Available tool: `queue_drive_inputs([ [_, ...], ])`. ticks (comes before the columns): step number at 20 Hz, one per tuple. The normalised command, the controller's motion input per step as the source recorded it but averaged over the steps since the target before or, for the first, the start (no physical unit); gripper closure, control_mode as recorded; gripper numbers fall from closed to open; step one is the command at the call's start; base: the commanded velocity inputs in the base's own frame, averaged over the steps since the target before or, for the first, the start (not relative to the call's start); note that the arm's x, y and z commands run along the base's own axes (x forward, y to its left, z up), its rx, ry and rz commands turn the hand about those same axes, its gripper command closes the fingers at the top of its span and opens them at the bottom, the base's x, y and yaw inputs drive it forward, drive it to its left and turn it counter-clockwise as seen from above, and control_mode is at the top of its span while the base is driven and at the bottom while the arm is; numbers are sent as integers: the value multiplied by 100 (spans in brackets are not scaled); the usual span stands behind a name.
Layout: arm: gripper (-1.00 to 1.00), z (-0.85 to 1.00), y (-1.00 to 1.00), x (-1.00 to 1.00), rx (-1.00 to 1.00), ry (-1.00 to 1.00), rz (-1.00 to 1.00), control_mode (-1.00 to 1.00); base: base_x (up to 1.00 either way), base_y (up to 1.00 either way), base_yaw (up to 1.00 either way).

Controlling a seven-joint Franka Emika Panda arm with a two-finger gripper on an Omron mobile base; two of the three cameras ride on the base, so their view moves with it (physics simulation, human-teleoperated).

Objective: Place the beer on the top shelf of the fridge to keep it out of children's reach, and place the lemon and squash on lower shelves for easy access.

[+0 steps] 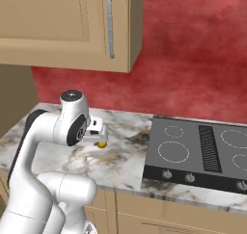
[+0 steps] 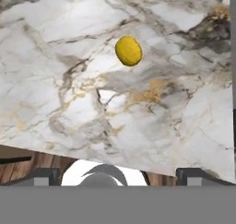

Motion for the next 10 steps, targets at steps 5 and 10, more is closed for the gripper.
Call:
queue_drive_inputs([
  [5, -100, -26, -5, 56, 0, 2, 7, -100, 0, 0, 0],
  [10, -100, -27, 0, 44, 0, 0, 10, -100, 0, 0, 0],
])
